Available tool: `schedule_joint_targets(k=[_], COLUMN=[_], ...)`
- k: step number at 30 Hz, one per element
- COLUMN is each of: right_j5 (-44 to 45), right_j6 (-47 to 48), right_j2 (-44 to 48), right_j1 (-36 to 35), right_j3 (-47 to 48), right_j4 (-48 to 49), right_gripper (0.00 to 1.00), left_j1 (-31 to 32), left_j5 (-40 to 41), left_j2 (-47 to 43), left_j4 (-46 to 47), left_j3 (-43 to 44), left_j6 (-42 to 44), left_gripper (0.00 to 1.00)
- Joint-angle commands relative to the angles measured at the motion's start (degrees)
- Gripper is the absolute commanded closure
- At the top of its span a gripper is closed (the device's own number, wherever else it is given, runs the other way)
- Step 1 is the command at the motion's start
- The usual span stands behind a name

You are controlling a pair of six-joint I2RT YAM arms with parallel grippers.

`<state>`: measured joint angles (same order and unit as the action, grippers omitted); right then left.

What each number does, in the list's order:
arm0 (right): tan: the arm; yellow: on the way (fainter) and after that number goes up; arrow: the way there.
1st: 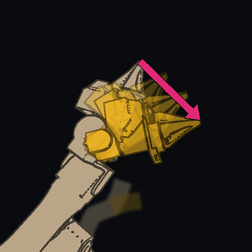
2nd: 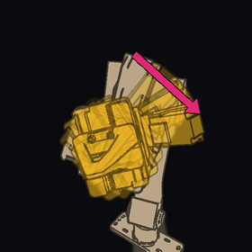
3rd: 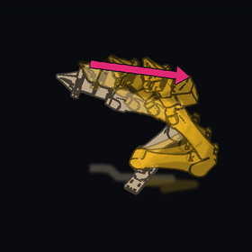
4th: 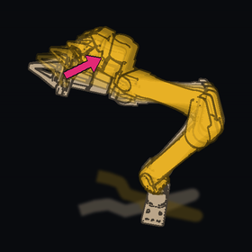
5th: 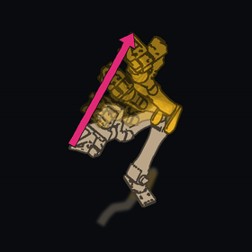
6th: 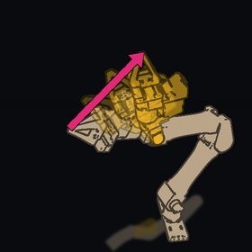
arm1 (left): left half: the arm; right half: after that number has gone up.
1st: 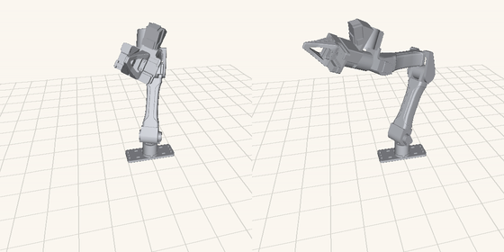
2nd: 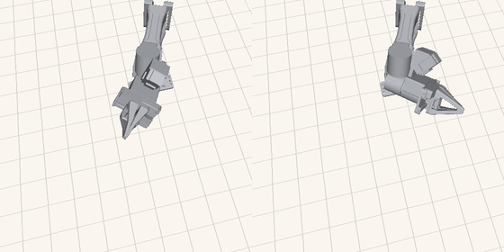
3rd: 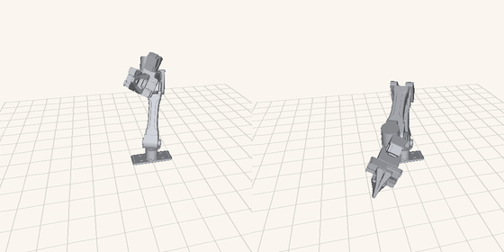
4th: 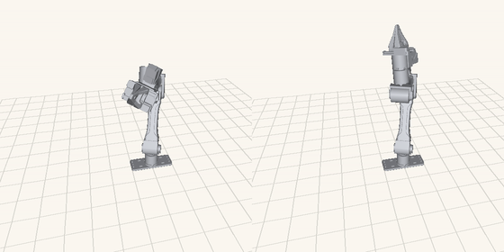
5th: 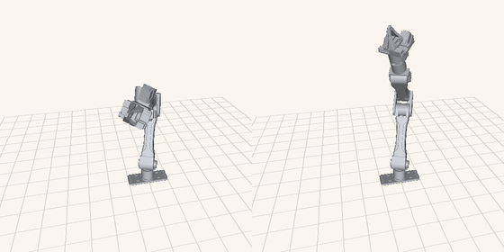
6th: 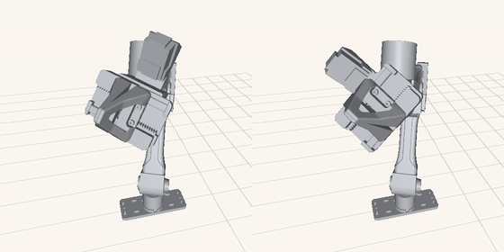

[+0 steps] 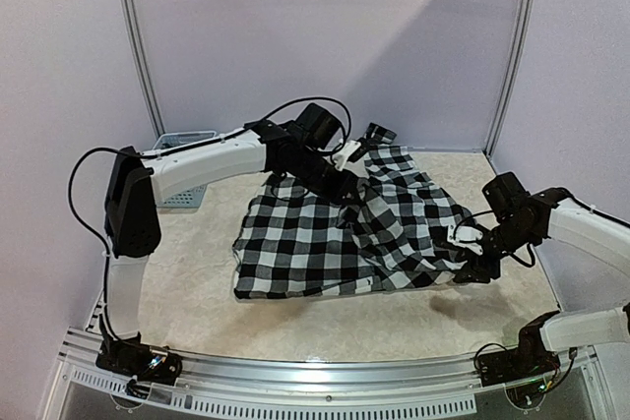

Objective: Fold and stack the mixed laundry pile
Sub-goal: Flatten out the crumpled shirt at the center of the board.

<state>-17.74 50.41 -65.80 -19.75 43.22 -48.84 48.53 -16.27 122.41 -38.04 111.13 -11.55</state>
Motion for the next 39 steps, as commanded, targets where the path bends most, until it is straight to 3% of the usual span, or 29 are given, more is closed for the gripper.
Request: schedule_joint_targets(k=[1,8,19,22,27,32,39], right_j5=[-2.62,-13.21,-17.20,-19.74,-16.92,-18.62,-20.60], right_j6=[-4.63,-12.24,-14.80,-13.57,-10.52,-2.29,2.95], right_j2=[-2.76,-1.40,-0.54,1.16,7.13,9.28,11.34], right_j1=[0.33,-1.05,-9.30,-9.61,-9.60,-9.14,-8.20], right_j3=[1.78,10.33,16.04,17.13,17.01,16.19,16.70], right_j4=[3.47,3.66,-1.58,-6.00,-13.60,-25.20,-27.39], right_gripper=[0.44,0.34,0.29,0.27,0.28,0.29,0.27], left_j1=[3.99,8.73,12.13,12.74,16.11,21.75,23.76], left_j5=[-5.41,-7.61,-4.93,-4.05,-10.55,-11.65,-9.43], left_j2=[-6.81,-12.46,-21.81,-24.23,-24.76,-22.20,-20.78], left_j4=[0.01,2.24,6.49,7.29,9.65,11.42,11.94], left_j3=[0.17,-0.73,-7.11,-8.83,-10.88,-7.14,-2.43], left_j6=[-1.87,-3.32,-5.66,-6.69,-7.00,-6.60,-6.22], left_gripper=[0.97,0.97,0.98,0.99,0.99,1.00,1.00])
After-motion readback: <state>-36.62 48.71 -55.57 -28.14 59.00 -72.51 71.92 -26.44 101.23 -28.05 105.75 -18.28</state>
